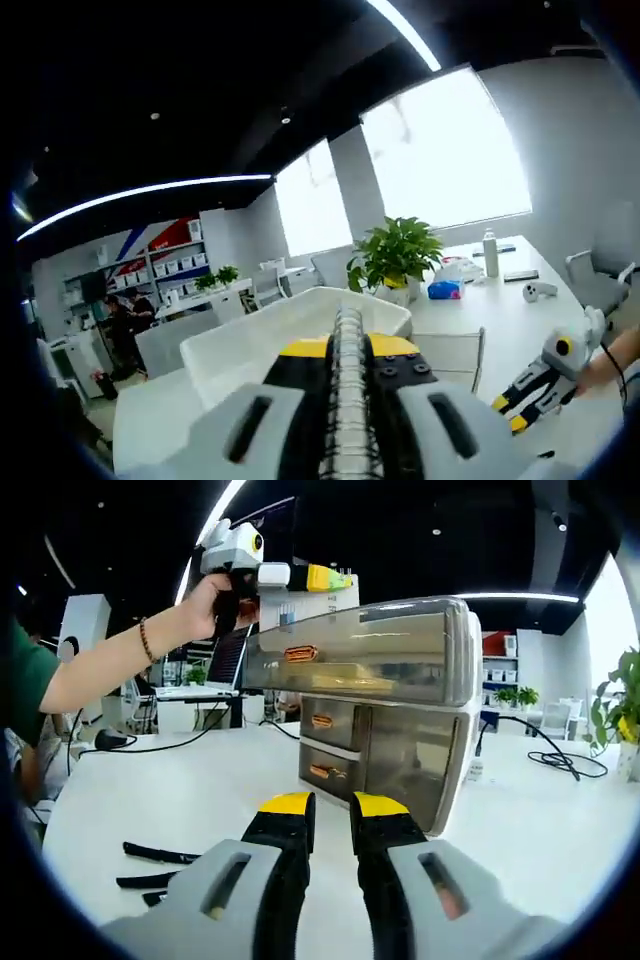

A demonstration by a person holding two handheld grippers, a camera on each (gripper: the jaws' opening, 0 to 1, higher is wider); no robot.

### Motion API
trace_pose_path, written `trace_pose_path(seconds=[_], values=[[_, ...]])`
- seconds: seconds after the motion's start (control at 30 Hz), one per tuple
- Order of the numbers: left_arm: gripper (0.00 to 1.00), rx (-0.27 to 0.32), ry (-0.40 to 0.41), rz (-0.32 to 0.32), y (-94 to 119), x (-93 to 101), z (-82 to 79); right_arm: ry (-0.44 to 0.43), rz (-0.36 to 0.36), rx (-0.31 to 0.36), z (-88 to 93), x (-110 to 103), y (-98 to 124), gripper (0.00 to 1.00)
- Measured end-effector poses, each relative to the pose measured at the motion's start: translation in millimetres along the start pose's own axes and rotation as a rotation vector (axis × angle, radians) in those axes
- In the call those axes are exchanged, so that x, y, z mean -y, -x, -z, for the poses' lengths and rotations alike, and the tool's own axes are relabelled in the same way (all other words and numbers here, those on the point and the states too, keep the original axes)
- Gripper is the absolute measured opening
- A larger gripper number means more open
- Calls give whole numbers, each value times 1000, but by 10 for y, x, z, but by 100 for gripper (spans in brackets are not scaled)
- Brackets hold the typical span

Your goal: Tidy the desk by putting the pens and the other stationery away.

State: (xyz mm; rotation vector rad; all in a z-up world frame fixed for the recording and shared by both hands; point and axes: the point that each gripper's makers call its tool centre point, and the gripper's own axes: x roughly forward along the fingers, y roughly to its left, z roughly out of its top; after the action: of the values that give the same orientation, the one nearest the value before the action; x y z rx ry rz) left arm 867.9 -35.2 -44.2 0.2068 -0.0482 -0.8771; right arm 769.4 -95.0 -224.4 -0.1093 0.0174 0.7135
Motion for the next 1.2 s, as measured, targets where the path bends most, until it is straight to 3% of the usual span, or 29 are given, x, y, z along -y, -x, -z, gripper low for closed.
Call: trace_pose_path(seconds=[0.07,0.13,0.33,0.4,0.63,0.77,0.9,1.07,1.2], values=[[13,-17,18,-10,-14,-16,55,5,4,-3,1,6,2,18],[14,-42,-18,-38,-12,-44,112,2,5,-6,9,19,0,18],[13,24,33,-20,15,73,-45,-17,-3,-17,40,32,-15,18],[13,20,40,-8,10,131,-66,-19,-7,-22,49,27,-22,18],[13,47,6,15,10,323,-144,-21,-3,-22,49,41,-19,18],[12,9,-30,23,-38,416,-129,-20,-5,-31,66,44,-28,18],[12,-26,-33,11,-58,373,-1,-26,-8,-29,65,25,-22,18],[12,-20,33,1,60,329,87,-28,-7,-29,67,26,-18,18],[12,19,14,-10,285,373,51,-27,-9,-28,61,22,-21,18]])
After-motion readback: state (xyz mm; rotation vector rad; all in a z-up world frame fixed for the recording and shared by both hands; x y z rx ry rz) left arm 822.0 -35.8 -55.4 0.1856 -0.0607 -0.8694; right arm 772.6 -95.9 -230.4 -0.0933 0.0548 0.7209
